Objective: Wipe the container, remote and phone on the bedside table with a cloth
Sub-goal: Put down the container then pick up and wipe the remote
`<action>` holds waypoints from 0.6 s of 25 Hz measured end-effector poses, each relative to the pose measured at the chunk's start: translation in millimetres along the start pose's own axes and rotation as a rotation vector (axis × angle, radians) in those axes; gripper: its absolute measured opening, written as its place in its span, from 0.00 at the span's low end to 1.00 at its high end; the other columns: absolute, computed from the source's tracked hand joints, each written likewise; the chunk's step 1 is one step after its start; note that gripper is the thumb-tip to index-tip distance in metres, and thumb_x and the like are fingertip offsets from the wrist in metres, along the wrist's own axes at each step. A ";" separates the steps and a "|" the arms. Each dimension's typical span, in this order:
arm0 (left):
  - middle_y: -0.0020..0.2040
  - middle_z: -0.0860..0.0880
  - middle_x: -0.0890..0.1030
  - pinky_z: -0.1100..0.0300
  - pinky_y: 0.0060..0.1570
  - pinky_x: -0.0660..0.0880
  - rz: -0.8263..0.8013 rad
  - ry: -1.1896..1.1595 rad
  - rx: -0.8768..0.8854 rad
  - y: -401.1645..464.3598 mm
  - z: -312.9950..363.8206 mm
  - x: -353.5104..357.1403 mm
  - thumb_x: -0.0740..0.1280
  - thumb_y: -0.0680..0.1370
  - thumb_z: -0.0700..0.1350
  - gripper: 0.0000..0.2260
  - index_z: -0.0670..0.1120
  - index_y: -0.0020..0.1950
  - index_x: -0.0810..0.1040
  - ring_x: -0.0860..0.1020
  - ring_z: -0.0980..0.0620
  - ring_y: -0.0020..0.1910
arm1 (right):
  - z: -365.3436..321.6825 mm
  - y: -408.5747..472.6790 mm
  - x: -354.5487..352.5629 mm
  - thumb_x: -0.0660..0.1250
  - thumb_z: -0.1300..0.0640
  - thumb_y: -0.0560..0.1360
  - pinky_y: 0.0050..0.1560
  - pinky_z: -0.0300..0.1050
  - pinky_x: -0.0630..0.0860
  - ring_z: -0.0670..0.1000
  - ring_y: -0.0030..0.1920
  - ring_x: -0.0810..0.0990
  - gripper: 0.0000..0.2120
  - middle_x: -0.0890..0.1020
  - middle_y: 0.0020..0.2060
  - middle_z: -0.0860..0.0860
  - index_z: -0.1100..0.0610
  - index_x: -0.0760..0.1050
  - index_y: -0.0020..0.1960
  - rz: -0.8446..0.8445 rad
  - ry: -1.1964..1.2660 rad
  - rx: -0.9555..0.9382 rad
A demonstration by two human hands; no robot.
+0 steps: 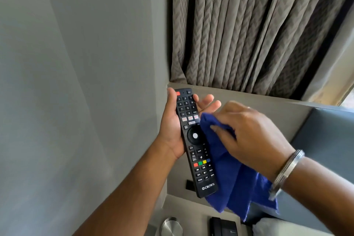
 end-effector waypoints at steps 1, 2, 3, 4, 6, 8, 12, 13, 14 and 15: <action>0.61 0.42 0.80 0.44 0.72 0.68 0.003 0.051 -0.008 0.2 1.0 0.3 0.59 0.75 0.72 0.30 0.44 0.50 0.78 0.76 0.44 0.64 | 5.0 5.0 -8.7 0.63 0.52 0.75 0.37 0.51 0.76 0.54 0.37 0.75 0.06 0.73 0.40 0.44 0.50 0.77 0.46 0.084 0.006 0.035; 0.62 0.41 0.78 0.45 0.74 0.66 0.002 0.110 -0.009 -0.2 1.6 1.1 0.59 0.75 0.73 0.32 0.44 0.53 0.78 0.74 0.44 0.63 | 7.1 9.7 -14.9 0.63 0.52 0.76 0.36 0.51 0.76 0.54 0.36 0.75 0.07 0.74 0.39 0.46 0.52 0.78 0.46 0.152 0.015 0.058; 0.61 0.41 0.78 0.46 0.73 0.68 -0.014 0.170 -0.004 -0.9 2.1 3.7 0.60 0.74 0.73 0.33 0.43 0.55 0.80 0.76 0.45 0.61 | 5.9 14.6 -17.5 0.63 0.52 0.76 0.35 0.50 0.75 0.54 0.36 0.75 0.07 0.74 0.39 0.47 0.52 0.79 0.46 0.187 0.019 0.067; 0.56 0.42 0.82 0.50 0.66 0.75 -0.033 0.213 0.000 -2.4 1.8 6.3 0.61 0.73 0.73 0.33 0.44 0.55 0.81 0.79 0.46 0.57 | 1.5 19.2 -15.9 0.62 0.52 0.76 0.35 0.49 0.75 0.53 0.36 0.75 0.08 0.74 0.39 0.47 0.52 0.79 0.46 0.188 0.012 0.060; 0.46 0.46 0.85 0.55 0.51 0.81 -0.033 0.237 -0.009 -4.6 1.1 7.2 0.65 0.70 0.73 0.30 0.47 0.50 0.83 0.84 0.49 0.47 | -12.7 23.9 -5.3 0.60 0.53 0.77 0.34 0.48 0.74 0.53 0.37 0.75 0.08 0.75 0.41 0.47 0.51 0.78 0.47 0.143 -0.050 0.023; 0.43 0.47 0.86 0.56 0.44 0.82 -0.018 0.262 -0.012 -6.9 2.9 4.0 0.65 0.70 0.73 0.29 0.48 0.48 0.85 0.85 0.50 0.44 | -23.5 23.9 3.1 0.62 0.55 0.76 0.30 0.46 0.72 0.52 0.36 0.72 0.06 0.74 0.41 0.47 0.51 0.78 0.47 0.108 -0.094 -0.017; 0.44 0.46 0.84 0.55 0.47 0.80 0.006 0.272 -0.032 -10.0 2.6 0.0 0.62 0.72 0.74 0.30 0.47 0.48 0.83 0.83 0.49 0.45 | -16.1 16.8 12.1 0.61 0.56 0.74 0.30 0.47 0.74 0.52 0.38 0.72 0.11 0.76 0.45 0.49 0.51 0.78 0.53 0.028 -0.123 -0.102; 0.46 0.45 0.83 0.54 0.49 0.79 0.016 0.243 -0.035 -9.7 2.7 -0.2 0.61 0.73 0.74 0.30 0.47 0.47 0.81 0.82 0.48 0.46 | -8.2 15.4 12.1 0.60 0.55 0.75 0.31 0.48 0.75 0.53 0.40 0.73 0.12 0.76 0.47 0.48 0.49 0.78 0.56 0.016 -0.145 -0.078; 0.49 0.44 0.83 0.53 0.52 0.78 0.019 0.220 -0.027 -9.1 4.3 0.3 0.59 0.75 0.73 0.30 0.47 0.46 0.78 0.81 0.47 0.48 | -0.1 13.4 11.5 0.59 0.55 0.75 0.33 0.47 0.75 0.53 0.41 0.74 0.14 0.76 0.49 0.47 0.47 0.77 0.57 0.006 -0.163 -0.036; 0.53 0.42 0.84 0.53 0.55 0.78 0.022 0.204 -0.006 -7.4 7.9 0.0 0.56 0.76 0.73 0.29 0.47 0.46 0.77 0.82 0.45 0.53 | 5.0 11.3 10.8 0.60 0.56 0.75 0.34 0.47 0.75 0.53 0.41 0.74 0.14 0.76 0.49 0.46 0.46 0.77 0.57 0.006 -0.167 -0.003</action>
Point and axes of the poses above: each hand's wrist, its own y-axis towards the middle knuckle, its own x-axis out of the palm, z = x × y, the point moved 7 cm from there along y, towards the middle knuckle
